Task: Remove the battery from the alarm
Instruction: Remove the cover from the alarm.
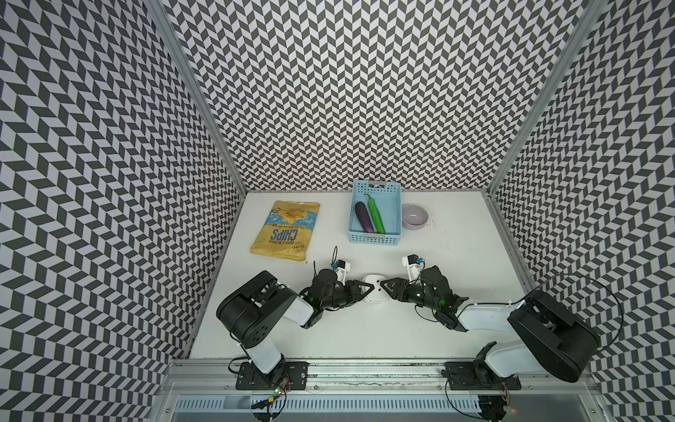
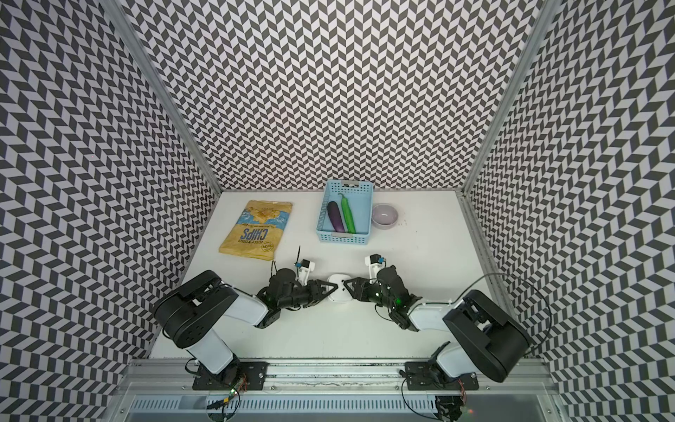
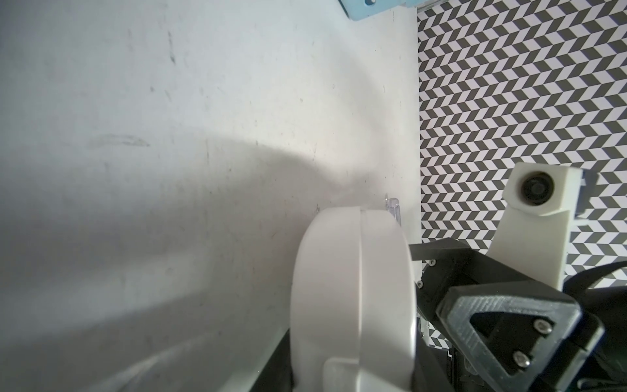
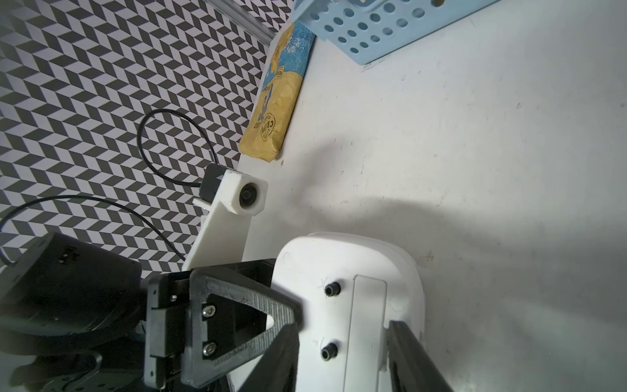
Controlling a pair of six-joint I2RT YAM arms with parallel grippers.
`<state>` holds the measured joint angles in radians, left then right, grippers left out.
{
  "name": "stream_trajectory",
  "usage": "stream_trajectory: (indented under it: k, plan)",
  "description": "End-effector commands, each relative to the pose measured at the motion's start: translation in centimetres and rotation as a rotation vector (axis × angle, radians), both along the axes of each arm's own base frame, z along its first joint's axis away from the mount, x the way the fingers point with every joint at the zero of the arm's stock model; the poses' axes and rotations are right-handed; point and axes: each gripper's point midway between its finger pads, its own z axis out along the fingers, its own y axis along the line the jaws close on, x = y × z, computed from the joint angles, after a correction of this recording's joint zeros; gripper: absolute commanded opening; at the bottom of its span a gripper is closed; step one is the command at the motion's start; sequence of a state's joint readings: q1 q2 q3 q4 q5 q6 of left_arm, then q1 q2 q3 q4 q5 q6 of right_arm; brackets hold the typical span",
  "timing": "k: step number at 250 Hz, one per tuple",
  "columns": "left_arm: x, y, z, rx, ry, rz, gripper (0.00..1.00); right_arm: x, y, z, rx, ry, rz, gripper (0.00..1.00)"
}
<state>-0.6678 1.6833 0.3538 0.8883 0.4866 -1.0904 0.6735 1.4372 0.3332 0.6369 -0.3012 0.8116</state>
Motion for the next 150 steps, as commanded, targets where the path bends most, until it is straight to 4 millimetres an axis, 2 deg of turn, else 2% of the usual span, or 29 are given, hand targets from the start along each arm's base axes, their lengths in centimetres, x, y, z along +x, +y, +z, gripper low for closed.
stream_trajectory:
  k: [1, 95, 150]
  plan:
    - [0.5, -0.8, 1.3, -0.026, -0.054, -0.018, 0.0, -0.2, 0.1, -0.2, -0.007, -0.001, -0.001, 0.46]
    - [0.5, -0.9, 1.2, -0.024, -0.052, -0.018, 0.0, -0.9, 0.5, -1.1, -0.009, 0.029, 0.022, 0.46]
    - [0.4, -1.1, 1.1, -0.022, -0.051, -0.028, 0.0, -2.2, 2.4, 1.6, 0.137, 0.039, 0.117, 0.46]
